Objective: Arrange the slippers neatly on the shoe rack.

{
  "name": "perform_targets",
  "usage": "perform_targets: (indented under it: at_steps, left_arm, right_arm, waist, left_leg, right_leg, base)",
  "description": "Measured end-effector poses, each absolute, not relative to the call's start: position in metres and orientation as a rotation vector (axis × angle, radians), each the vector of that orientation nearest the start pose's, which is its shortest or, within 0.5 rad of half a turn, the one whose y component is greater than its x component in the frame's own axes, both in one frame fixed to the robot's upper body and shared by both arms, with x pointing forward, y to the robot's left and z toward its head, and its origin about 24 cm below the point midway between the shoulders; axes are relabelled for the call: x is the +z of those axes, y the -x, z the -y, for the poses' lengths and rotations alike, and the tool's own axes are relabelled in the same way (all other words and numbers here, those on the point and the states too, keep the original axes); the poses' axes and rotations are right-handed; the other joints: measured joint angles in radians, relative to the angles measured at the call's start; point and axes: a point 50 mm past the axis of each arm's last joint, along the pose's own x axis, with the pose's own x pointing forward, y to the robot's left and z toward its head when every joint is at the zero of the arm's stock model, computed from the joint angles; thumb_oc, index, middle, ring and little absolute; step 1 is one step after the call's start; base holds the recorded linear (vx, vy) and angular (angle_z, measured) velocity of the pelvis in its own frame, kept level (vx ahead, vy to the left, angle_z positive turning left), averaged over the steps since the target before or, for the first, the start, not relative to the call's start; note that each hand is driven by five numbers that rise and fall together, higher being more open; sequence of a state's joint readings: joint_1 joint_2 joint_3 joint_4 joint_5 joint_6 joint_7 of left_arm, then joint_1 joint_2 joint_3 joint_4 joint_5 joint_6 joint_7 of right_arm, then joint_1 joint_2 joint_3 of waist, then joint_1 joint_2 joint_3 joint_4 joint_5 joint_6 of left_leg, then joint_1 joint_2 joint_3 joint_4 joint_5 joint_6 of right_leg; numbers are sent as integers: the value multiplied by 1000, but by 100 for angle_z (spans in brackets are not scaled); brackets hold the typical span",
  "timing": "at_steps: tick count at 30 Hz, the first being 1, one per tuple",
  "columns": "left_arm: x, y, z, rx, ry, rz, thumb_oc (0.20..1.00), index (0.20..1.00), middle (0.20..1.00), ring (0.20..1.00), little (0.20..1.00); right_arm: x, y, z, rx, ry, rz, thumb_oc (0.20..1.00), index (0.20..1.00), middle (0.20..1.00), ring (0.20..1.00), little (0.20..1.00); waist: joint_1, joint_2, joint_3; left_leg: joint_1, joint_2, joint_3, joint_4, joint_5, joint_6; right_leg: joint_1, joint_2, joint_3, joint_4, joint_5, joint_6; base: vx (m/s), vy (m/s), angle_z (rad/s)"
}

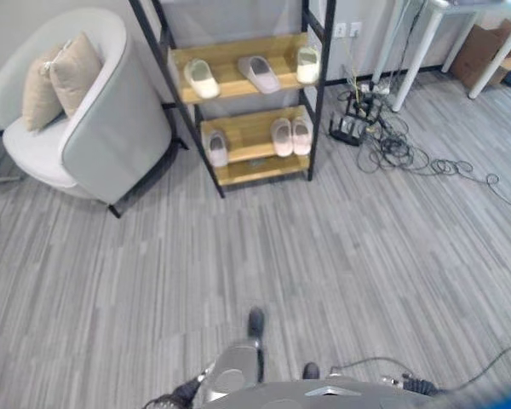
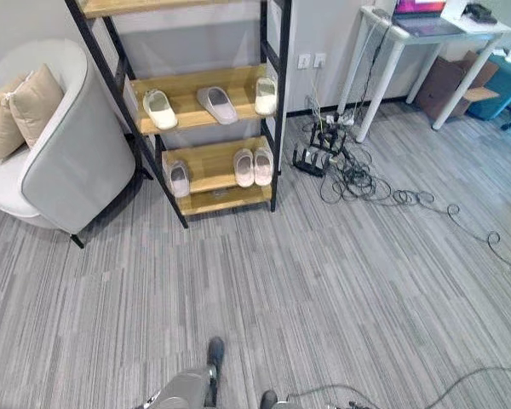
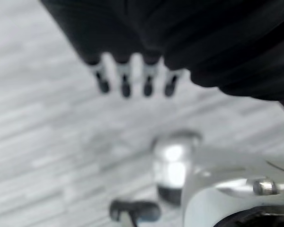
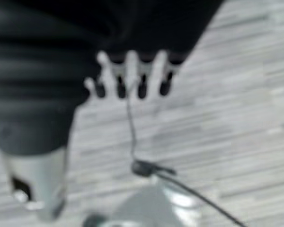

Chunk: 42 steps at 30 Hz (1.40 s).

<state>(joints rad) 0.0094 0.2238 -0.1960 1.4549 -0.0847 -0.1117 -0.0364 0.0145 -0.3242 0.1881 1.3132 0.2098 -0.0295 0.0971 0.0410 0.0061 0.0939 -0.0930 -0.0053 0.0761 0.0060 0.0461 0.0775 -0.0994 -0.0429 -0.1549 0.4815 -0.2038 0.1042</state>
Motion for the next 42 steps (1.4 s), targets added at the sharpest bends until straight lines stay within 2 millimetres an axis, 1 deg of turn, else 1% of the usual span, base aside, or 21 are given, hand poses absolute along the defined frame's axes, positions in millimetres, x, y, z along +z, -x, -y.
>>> perform_targets:
  at_steps: [2,4,9,12,15,16,18,19,20,21,22,23,25,26,27,28,29,30,33,38,42]
  left_arm:
    - [-166,-57,-246,12,-295,-1328,1000,1000,1000,1000,1000]
    - [-159,-88,-248,8,-306,-1227,1000,1000,1000,1000,1000]
    - [-140,-146,-246,122,-143,-986,1000,1000,1000,1000,1000]
    - [-134,-162,-245,181,-72,-922,1000,1000,1000,1000,1000]
    - [-143,-140,-241,187,-63,-976,1000,1000,1000,1000,1000]
    - [-151,-122,-239,235,9,-1029,1000,1000,1000,1000,1000]
    - [-159,-102,-233,340,158,-1081,1000,1000,1000,1000,1000]
    - [-167,-67,-233,403,205,-1170,1000,1000,1000,1000,1000]
    - [-167,-64,-236,455,257,-1165,1000,1000,1000,1000,1000]
    - [-167,-61,-239,529,320,-1161,1000,1000,1000,1000,1000]
    - [-167,-59,-241,576,361,-1155,1000,1000,1000,1000,1000]
    - [-167,-45,-246,680,454,-1152,1000,1000,1000,1000,1000]
    - [-165,-43,-253,785,545,-1096,1000,1000,1000,1000,1000]
    - [-165,-45,-253,786,548,-1093,1000,1000,1000,1000,1000]
    - [-167,-46,-248,783,567,-1093,1000,1000,1000,1000,1000]
    - [-168,-53,-240,771,595,-1081,1000,1000,1000,1000,1000]
    - [-167,-60,-241,765,599,-1064,1000,1000,1000,1000,1000]
    - [-165,-77,-238,728,603,-1029,1000,1000,1000,1000,1000]
    - [-165,-64,-246,751,571,-1052,1000,1000,1000,1000,1000]
    - [-165,-16,-261,844,503,-1166,1000,1000,1000,1000,1000]
    - [-165,-6,-262,814,416,-1245,1000,1000,1000,1000,1000]
  right_arm:
    - [-159,-85,246,-54,131,-1225,1000,1000,1000,1000,1000]
    - [-158,-91,240,-39,129,-1192,1000,1000,1000,1000,1000]
    - [-157,-95,241,-53,115,-1167,1000,1000,1000,1000,1000]
    - [-156,-94,244,-84,84,-1163,1000,1000,1000,1000,1000]
    - [-162,-73,247,-116,71,-1250,1000,1000,1000,1000,1000]
    - [-167,-45,245,-141,44,-1338,1000,1000,1000,1000,1000]
    - [-170,-14,243,-170,17,-1458,1000,1000,1000,1000,1000]
    - [-169,-15,248,-175,30,-1451,1000,1000,1000,1000,1000]
    - [-168,-17,249,-186,15,-1438,1000,1000,1000,1000,1000]
    - [-168,-26,250,-189,12,-1411,1000,1000,1000,1000,1000]
    - [-167,-33,251,-185,23,-1398,1000,1000,1000,1000,1000]
    - [-164,-46,255,-164,54,-1356,1000,1000,1000,1000,1000]
    - [-163,-53,257,-147,81,-1337,1000,1000,1000,1000,1000]
    - [-163,-54,255,-142,81,-1337,1000,1000,1000,1000,1000]
    - [-162,-61,256,-137,93,-1324,1000,1000,1000,1000,1000]
    - [-158,-68,266,-154,113,-1303,1000,1000,1000,1000,1000]
    - [-158,-65,268,-157,124,-1308,1000,1000,1000,1000,1000]
    - [-158,-70,263,-140,132,-1290,1000,1000,1000,1000,1000]
    - [-158,-81,254,-78,166,-1256,1000,1000,1000,1000,1000]
    - [-163,-80,238,-72,124,-1258,1000,1000,1000,1000,1000]
    - [-170,-59,227,-88,76,-1329,1000,1000,1000,1000,1000]
  waist:
    - [-23,-53,19]
    - [-29,-65,15]
    - [-43,-24,40]
    - [-76,-11,67]
    - [-100,-23,70]
    - [-99,-41,59]
    - [-92,-39,42]
    - [-47,-46,21]
    - [-47,-53,17]
    - [-40,-63,25]
    - [-25,-83,29]
    - [-22,-102,28]
    - [-15,-144,18]
    - [-16,-144,18]
    - [-7,-99,17]
    - [2,-41,31]
    - [-1,-42,33]
    - [30,-46,63]
    - [80,-76,64]
    - [92,-117,40]
    - [113,-138,11]
  left_leg:
    - [48,-41,16,-3,-20,35]
    - [110,-76,-1,-10,-59,37]
    - [206,-81,-45,-34,-85,-13]
    - [249,-78,-95,-6,-140,-68]
    - [332,-68,-108,-10,-192,-102]
    - [372,-46,-148,4,-210,-124]
    - [364,-14,-164,107,-213,-133]
    - [295,20,-167,269,-196,-147]
    - [223,24,-167,406,-197,-155]
    - [90,22,-150,655,-140,-169]
    - [21,34,-131,756,-125,-174]
    - [-43,54,-109,722,-152,-176]
    - [-67,69,-56,399,-146,-173]
    - [-61,60,-48,318,-131,-178]
    - [-64,100,-64,191,-109,-184]
    - [-77,194,-95,93,-82,-215]
    - [-93,218,-92,10,-43,-245]
    - [-121,254,-130,-49,2,-240]
    - [-137,244,-219,-104,22,-240]
    - [-79,204,-138,-79,67,-215]
    - [-10,132,-104,-87,163,-149]
  right_leg:
    - [-138,-106,-30,303,-16,-2]
    - [-207,-184,-23,318,-7,6]
    - [-232,-200,-162,-11,73,-8]
    - [-241,-153,-139,-264,186,36]
    - [-222,-115,-41,-313,257,24]
    - [-163,-95,-7,-294,274,-15]
    - [-90,-57,-42,-331,273,-91]
    - [-24,0,-51,-397,264,-167]
    - [-11,11,-52,-416,267,-190]
    - [11,18,-59,-445,270,-200]
    - [24,25,-57,-467,271,-205]
    - [77,43,-66,-503,267,-218]
    - [122,55,-83,-540,225,-188]
    - [130,57,-102,-550,196,-142]
    - [116,68,-143,-480,153,-118]
    - [55,68,-160,-259,100,-208]
    - [34,45,-109,-215,-13,-175]
    - [62,69,-103,-191,-36,-199]
    - [123,73,-68,-279,0,-175]
    - [297,69,-70,-451,31,-138]
    - [329,-7,-52,-443,27,-19]
  base:
    - [302,146,19]
    - [427,68,28]
    - [398,-104,35]
    - [335,-142,32]
    - [417,-326,66]
    - [284,-279,103]
    - [204,-294,66]
    - [198,-389,15]
    - [124,-288,5]
    - [85,-116,0]
    - [178,-46,-15]
    - [184,-46,-12]
    - [274,78,7]
    - [344,165,5]
    - [208,115,7]
    - [169,108,19]
    - [249,142,36]
    - [322,194,7]
    - [318,261,-33]
    - [261,243,-7]
    - [237,312,-14]
